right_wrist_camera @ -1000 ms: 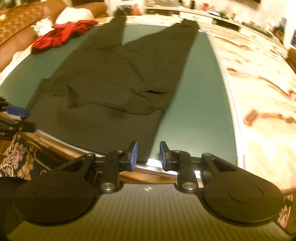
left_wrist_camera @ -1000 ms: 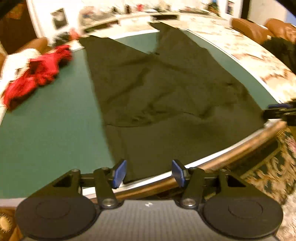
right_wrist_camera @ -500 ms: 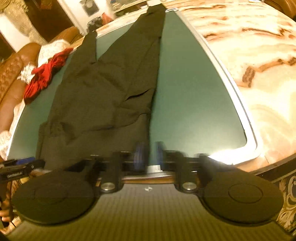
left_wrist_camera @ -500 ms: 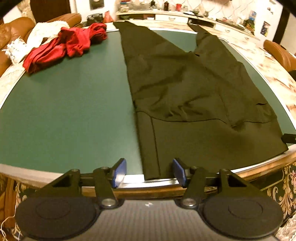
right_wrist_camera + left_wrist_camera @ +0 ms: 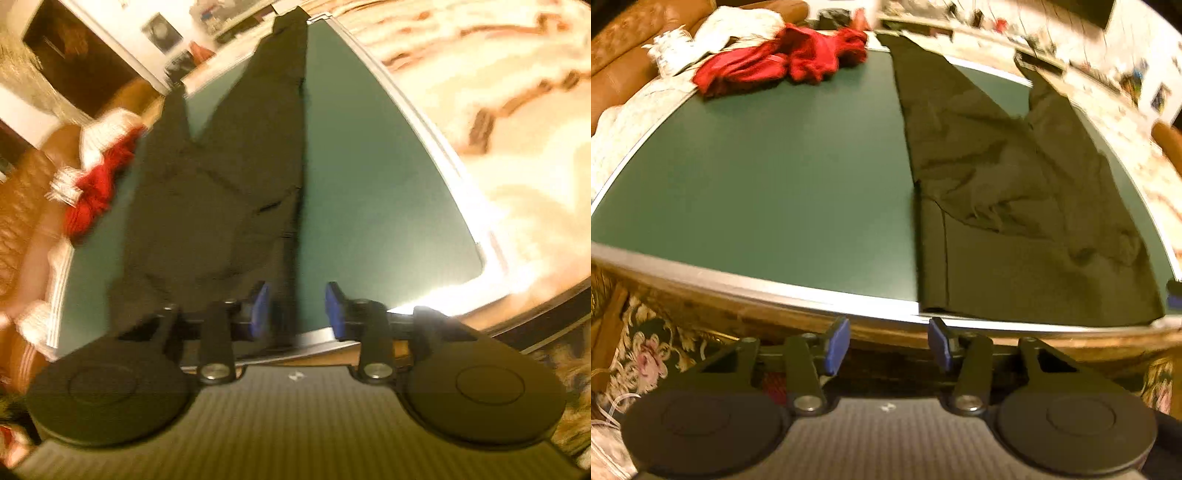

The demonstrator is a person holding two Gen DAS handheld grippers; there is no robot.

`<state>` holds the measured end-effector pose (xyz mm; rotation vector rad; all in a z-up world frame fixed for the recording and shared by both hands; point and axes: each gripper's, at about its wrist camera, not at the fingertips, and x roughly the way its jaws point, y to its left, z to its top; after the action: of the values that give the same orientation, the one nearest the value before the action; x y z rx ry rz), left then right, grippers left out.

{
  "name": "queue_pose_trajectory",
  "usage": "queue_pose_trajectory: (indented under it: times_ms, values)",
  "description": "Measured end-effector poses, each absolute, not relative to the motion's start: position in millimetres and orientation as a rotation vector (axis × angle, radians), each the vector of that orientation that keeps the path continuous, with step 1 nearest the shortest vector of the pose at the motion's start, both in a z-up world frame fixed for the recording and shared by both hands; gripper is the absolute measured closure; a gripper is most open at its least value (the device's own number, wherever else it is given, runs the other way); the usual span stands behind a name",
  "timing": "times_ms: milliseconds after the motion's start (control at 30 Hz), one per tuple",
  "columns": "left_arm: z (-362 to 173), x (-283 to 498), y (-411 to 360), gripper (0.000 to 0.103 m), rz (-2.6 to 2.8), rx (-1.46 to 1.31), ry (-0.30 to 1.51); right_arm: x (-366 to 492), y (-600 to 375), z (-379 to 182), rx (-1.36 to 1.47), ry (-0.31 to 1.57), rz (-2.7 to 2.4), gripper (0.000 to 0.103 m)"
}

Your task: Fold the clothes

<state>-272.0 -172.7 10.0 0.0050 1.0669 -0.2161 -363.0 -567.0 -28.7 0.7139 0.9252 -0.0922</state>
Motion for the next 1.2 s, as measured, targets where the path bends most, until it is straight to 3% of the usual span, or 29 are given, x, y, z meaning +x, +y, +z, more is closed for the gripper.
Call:
queue_pose_trajectory:
  times_ms: [233,367,700,933,1000,1133,1200]
  values:
    - [45.3,-289.1,-162.6,0.043,-0.233,0.019,0.979,-367.0,-555.0,-26.4,0.712,0.92,-0.102,0.06]
    - [53.9,-289.5,-175.7,0.038,-0.272,0.116,0.956,-400.0,-546.0,-16.1,0.54,0.867,-0.058,0.06]
    - [24.4,-252.5,-220.3,0.03,-0.327,0.239,0.954,-418.6,-487.2,-39.8,0.113,0.767,-0.027,0.06]
    - [-4.7,-229.6,-239.5,0.029,-0.344,0.262,0.993,-405.6,-476.8,-46.9,0.092,0.725,-0.086,0.061]
    - [-9.5,-227.2,-240.6,0.023,-0.35,0.261,0.98,-402.8,-481.2,-49.4,0.126,0.724,-0.087,0.064]
    - [-12.9,-223.6,-237.1,0.02,-0.348,0.234,0.979,-400.4,-486.6,-52.0,0.162,0.715,-0.062,0.076]
    - [-13.3,-222.6,-235.3,0.02,-0.34,0.229,0.979,-401.6,-486.6,-51.9,0.159,0.701,-0.071,0.095]
